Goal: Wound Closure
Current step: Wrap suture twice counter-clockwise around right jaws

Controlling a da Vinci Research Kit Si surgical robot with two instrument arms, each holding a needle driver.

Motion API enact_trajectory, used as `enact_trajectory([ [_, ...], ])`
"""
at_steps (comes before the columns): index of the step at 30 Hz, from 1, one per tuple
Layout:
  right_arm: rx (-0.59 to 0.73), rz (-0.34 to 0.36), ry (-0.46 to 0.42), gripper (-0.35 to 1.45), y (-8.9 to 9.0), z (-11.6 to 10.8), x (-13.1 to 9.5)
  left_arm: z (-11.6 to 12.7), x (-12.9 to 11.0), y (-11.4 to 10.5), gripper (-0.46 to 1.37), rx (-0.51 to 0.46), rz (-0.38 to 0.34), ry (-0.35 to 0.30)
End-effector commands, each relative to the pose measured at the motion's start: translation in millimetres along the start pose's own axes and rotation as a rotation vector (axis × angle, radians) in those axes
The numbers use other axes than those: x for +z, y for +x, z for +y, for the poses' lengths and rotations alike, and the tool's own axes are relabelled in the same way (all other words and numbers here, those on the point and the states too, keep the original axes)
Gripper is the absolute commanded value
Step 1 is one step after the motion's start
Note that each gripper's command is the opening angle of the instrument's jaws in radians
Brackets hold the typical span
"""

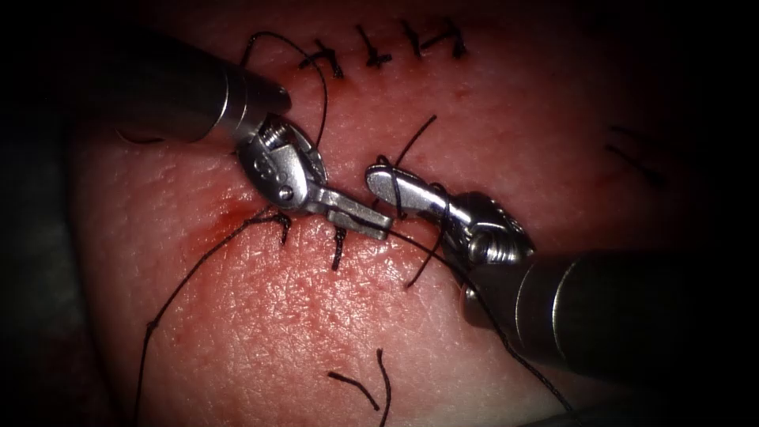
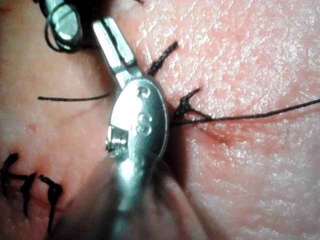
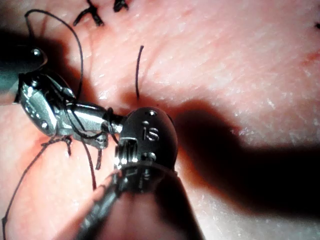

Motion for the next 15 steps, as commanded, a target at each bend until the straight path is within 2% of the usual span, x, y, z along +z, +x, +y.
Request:
enact_trajectory([
  [1, 0.001, 0.004, -0.006, -0.35, 0.0, 0.0, 0.1, 0.2, 0.3, -0.3, -0.35, -0.008, 0.004, -0.011],
  [4, 0.005, 0.016, -0.013, -0.35, 0.1, 0.1, 0.2, 0.5, 0.7, -0.6, -0.35, -0.015, 0.007, -0.013],
  [5, 0.012, 0.021, -0.017, -0.27, 0.1, 0.1, 0.2, 0.5, 0.8, -0.6, -0.35, -0.014, 0.007, -0.013],
  [6, 0.014, 0.029, -0.021, -0.08, 0.1, 0.1, 0.3, 0.6, 0.9, -0.6, -0.35, -0.013, 0.009, -0.015],
  [8, -0.005, 0.061, -0.037, 0.68, 0.0, 0.2, 0.5, 0.7, 0.9, -0.7, -0.35, -0.018, 0.009, -0.016],
  [9, -0.02, 0.067, -0.039, 0.9, 0.0, 0.2, 0.7, 0.8, 0.9, -0.6, -0.35, -0.017, 0.009, -0.016],
  [10, -0.022, 0.068, -0.039, 0.93, 0.0, 0.2, 0.7, 0.8, 0.8, -0.6, -0.35, -0.017, 0.009, -0.016],
  [12, -0.043, 0.071, -0.038, 1.14, 0.0, 0.2, 1.0, 1.0, 0.8, -0.6, -0.35, -0.016, 0.009, -0.017],
  [15, -0.059, 0.083, -0.044, 1.22, 0.1, 0.2, 1.2, 1.2, 0.8, -0.3, -0.35, -0.021, 0.01, -0.019],
])
